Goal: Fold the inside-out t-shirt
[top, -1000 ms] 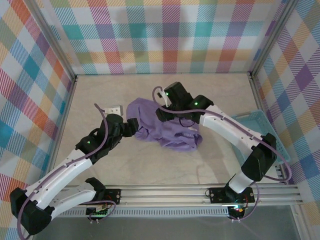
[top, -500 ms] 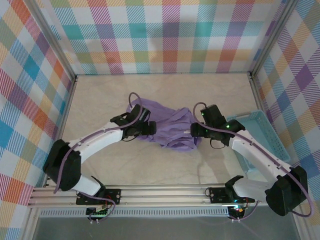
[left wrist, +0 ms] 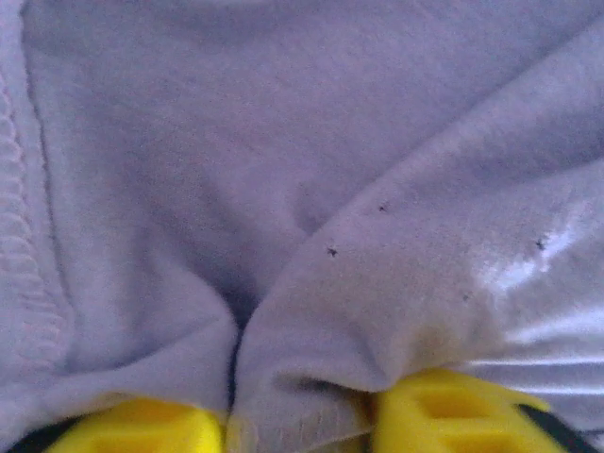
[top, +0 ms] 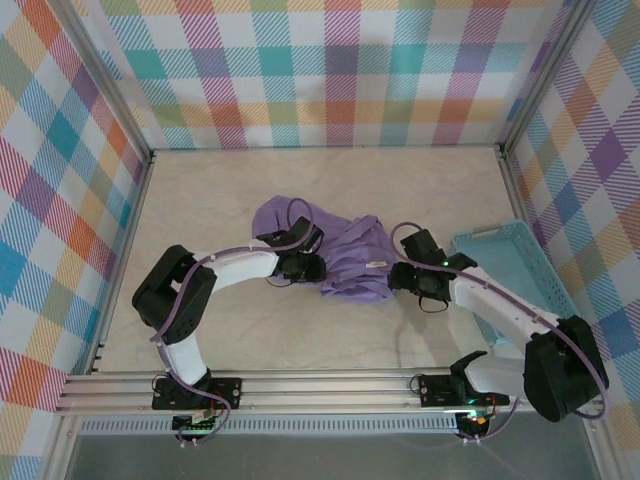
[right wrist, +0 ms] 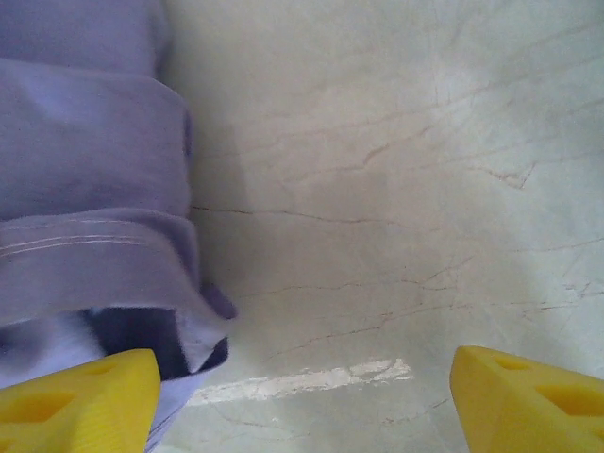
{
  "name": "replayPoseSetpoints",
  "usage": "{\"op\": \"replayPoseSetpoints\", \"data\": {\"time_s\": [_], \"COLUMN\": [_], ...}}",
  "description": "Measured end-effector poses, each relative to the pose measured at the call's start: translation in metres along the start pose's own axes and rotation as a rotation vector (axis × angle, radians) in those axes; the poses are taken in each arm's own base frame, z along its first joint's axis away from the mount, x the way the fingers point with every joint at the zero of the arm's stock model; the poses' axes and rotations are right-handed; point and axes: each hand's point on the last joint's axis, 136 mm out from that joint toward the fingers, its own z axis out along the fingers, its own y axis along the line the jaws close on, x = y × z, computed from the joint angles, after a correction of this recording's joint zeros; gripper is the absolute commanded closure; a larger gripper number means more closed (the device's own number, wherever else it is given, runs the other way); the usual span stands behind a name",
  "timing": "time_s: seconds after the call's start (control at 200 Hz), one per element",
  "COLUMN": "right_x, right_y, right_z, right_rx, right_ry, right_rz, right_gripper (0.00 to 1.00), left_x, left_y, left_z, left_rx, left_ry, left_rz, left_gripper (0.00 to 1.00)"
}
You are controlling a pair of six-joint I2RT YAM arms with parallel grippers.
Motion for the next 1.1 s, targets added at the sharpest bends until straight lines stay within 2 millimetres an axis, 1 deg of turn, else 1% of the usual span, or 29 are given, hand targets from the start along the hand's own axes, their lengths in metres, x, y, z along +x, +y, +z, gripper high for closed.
{"op": "replayPoseSetpoints", "data": {"time_s": [0.07, 0.115, 0.2, 0.27, 0.345, 0.35, 0.385, 0.4, 0.41, 0.435, 0.445, 0.47, 0.475, 0.48, 0.495, 0.55, 0.605, 0.68, 0.785, 0.86, 0.945, 0.995, 1.015, 1.025, 1.03, 1.05, 1.055, 1.065, 1.105], "right_x": [0.002, 0.002, 0.002, 0.004, 0.005, 0.005, 0.005, 0.005, 0.005, 0.005, 0.005, 0.005, 0.005, 0.005, 0.005, 0.007, 0.01, 0.015, 0.023, 0.031, 0.038, 0.043, 0.044, 0.045, 0.045, 0.047, 0.047, 0.047, 0.047], "right_y": [0.001, 0.003, 0.012, 0.02, 0.027, 0.027, 0.031, 0.033, 0.033, 0.037, 0.037, 0.04, 0.041, 0.041, 0.043, 0.048, 0.057, 0.075, 0.099, 0.111, 0.117, 0.12, 0.12, 0.121, 0.121, 0.122, 0.122, 0.123, 0.127], "right_z": [0.007, 0.01, 0.014, 0.018, 0.02, 0.02, 0.02, 0.02, 0.02, 0.019, 0.019, 0.019, 0.019, 0.019, 0.019, 0.018, 0.018, 0.018, 0.018, 0.023, 0.031, 0.035, 0.036, 0.037, 0.037, 0.038, 0.038, 0.038, 0.038], "right_rx": [0.006, 0.0, -0.041, -0.075, -0.107, -0.109, -0.127, -0.137, -0.141, -0.16, -0.162, -0.177, -0.179, -0.181, -0.187, -0.203, -0.22, -0.25, -0.286, -0.3, -0.305, -0.311, -0.312, -0.313, -0.313, -0.314, -0.314, -0.313, -0.312], "right_ry": [0.015, 0.017, 0.032, 0.048, 0.063, 0.063, 0.064, 0.066, 0.064, 0.065, 0.065, 0.066, 0.066, 0.065, 0.067, 0.068, 0.073, 0.081, 0.091, 0.112, 0.142, 0.163, 0.166, 0.172, 0.172, 0.179, 0.179, 0.18, 0.181], "right_rz": [0.003, 0.003, -0.015, -0.028, -0.052, -0.052, -0.064, -0.071, -0.073, -0.084, -0.085, -0.095, -0.096, -0.097, -0.105, -0.135, -0.174, -0.234, -0.312, -0.347, -0.358, -0.365, -0.365, -0.367, -0.367, -0.372, -0.372, -0.372, -0.379], "right_gripper": [0.22, 0.25, 0.3, 0.32, 0.34, 0.34, 0.35, 0.35, 0.36, 0.36, 0.36, 0.37, 0.37, 0.37, 0.37, 0.37, 0.38, 0.39, 0.4, 0.43, 0.48, 0.56, 0.61, 0.66, 0.66, 0.72, 0.75, 0.76, 0.88], "left_x": [-0.002, -0.004, -0.009, -0.014, -0.024, -0.026, -0.03, -0.033, -0.034, -0.037, -0.038, -0.04, -0.04, -0.041, -0.042, -0.045, -0.045, -0.044, -0.04, -0.037, -0.033, -0.033, -0.034, -0.034, -0.034, -0.034, -0.034, -0.034, -0.034], "left_y": [-0.001, -0.001, -0.002, -0.004, -0.007, -0.007, -0.008, -0.009, -0.009, -0.009, -0.009, -0.008, -0.008, -0.008, -0.007, -0.002, 0.005, 0.019, 0.038, 0.046, 0.052, 0.053, 0.053, 0.053, 0.053, 0.053, 0.054, 0.054, 0.054], "left_z": [-0.002, -0.005, -0.017, -0.034, -0.062, -0.068, -0.083, -0.095, -0.097, -0.114, -0.116, -0.131, -0.131, -0.137, -0.145, -0.166, -0.179, -0.183, -0.177, -0.174, -0.172, -0.173, -0.173, -0.173, -0.173, -0.174, -0.174, -0.174, -0.175], "left_rx": [-0.001, -0.002, -0.003, -0.001, 0.012, 0.014, 0.021, 0.031, 0.033, 0.043, 0.044, 0.051, 0.051, 0.055, 0.059, 0.072, 0.068, 0.039, -0.026, -0.056, -0.071, -0.073, -0.072, -0.072, -0.072, -0.072, -0.072, -0.072, -0.071], "left_ry": [-0.009, -0.014, -0.043, -0.078, -0.145, -0.159, -0.195, -0.229, -0.234, -0.277, -0.284, -0.317, -0.317, -0.333, -0.352, -0.408, -0.436, -0.442, -0.422, -0.412, -0.402, -0.403, -0.405, -0.406, -0.406, -0.407, -0.408, -0.409, -0.41], "left_rz": [0.001, 0.004, 0.007, 0.01, 0.011, 0.011, 0.01, 0.01, 0.009, 0.007, 0.007, 0.004, 0.004, 0.003, 0.0, -0.013, -0.025, -0.042, -0.058, -0.063, -0.067, -0.071, -0.071, -0.072, -0.072, -0.073, -0.073, -0.073, -0.073], "left_gripper": [0.9, 0.95, 1.0, 1.0, 1.0, 1.0, 1.0, 1.0, 1.0, 1.0, 1.0, 1.0, 1.0, 1.0, 1.0, 1.0, 1.0, 1.0, 1.0, 1.0, 1.0, 1.0, 1.0, 1.0, 1.0, 1.0, 1.0, 1.0, 1.0]}}
